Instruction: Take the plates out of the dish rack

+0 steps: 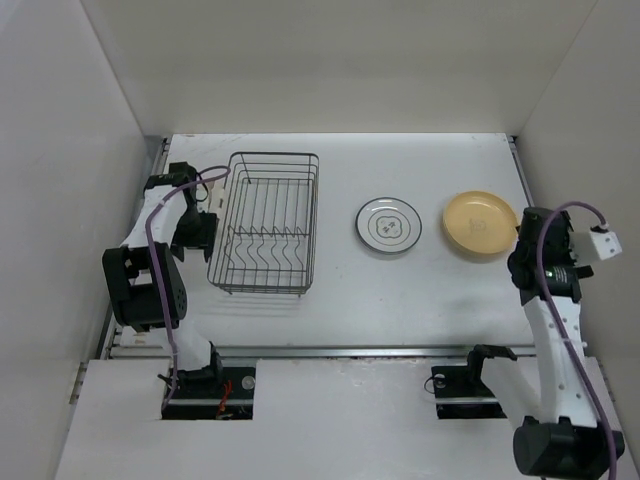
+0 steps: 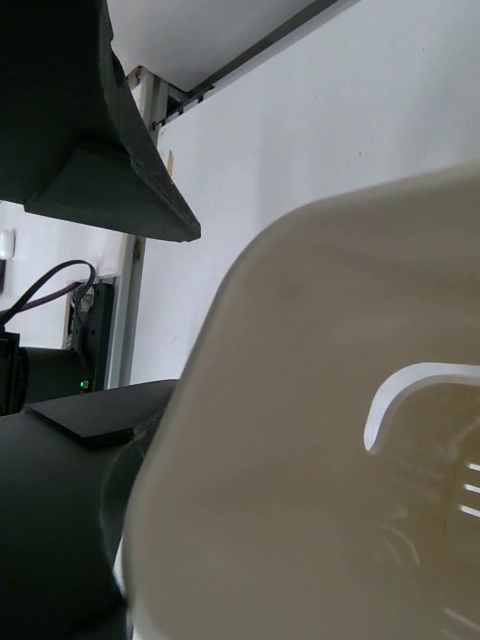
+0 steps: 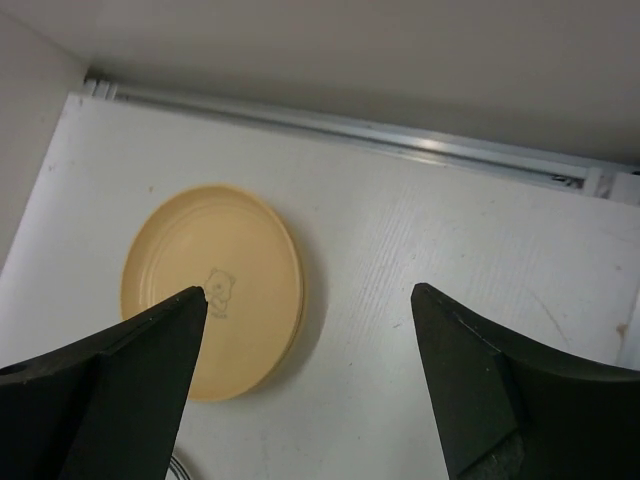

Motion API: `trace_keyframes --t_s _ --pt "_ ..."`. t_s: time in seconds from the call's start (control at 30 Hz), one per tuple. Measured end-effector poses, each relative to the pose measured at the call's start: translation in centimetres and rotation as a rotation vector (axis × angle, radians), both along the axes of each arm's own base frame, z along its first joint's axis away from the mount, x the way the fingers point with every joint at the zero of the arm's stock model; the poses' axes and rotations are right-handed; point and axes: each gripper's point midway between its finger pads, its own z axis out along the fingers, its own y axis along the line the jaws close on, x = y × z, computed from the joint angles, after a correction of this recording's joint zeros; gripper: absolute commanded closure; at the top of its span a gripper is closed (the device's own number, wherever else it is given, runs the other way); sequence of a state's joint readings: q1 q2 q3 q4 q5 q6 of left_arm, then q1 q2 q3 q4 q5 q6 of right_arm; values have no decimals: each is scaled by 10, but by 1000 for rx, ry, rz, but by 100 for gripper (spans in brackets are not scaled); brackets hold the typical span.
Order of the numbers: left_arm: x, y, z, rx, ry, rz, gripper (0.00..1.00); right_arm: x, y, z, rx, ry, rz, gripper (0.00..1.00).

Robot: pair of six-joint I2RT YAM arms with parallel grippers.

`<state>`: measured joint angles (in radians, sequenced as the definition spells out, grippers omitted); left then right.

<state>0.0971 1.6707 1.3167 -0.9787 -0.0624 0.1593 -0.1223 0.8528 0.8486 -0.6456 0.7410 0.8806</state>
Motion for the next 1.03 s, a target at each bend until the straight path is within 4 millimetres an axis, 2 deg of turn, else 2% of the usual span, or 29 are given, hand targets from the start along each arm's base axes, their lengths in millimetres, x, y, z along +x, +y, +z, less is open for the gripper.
trace_keyframes --t_s 0.2,0.33,0.37,0.43,0.47,0.67,0.87,1.03 --pt "-1 -1 1 -1 2 3 39 -69 -15 57 -65 -202 -185 11" --pt "-3 -1 1 4 10 8 23 -124 -13 92 -79 -449 -229 11" --pt "-3 -1 1 6 11 10 19 -135 -12 97 -83 -501 -227 7" --pt "-4 0 2 11 13 17 19 -152 -8 105 -92 -573 -209 0" --pt "-4 0 3 14 12 19 18 -158 -6 107 -96 -600 -196 0" --pt "-3 0 7 20 -2 35 14 -164 2 114 -119 -606 -115 0" --pt "-2 -4 20 18 -43 38 13 -165 7 142 -129 -598 -72 0" --pt "-4 -4 26 17 -60 44 13 -156 10 138 -117 -540 -41 0"
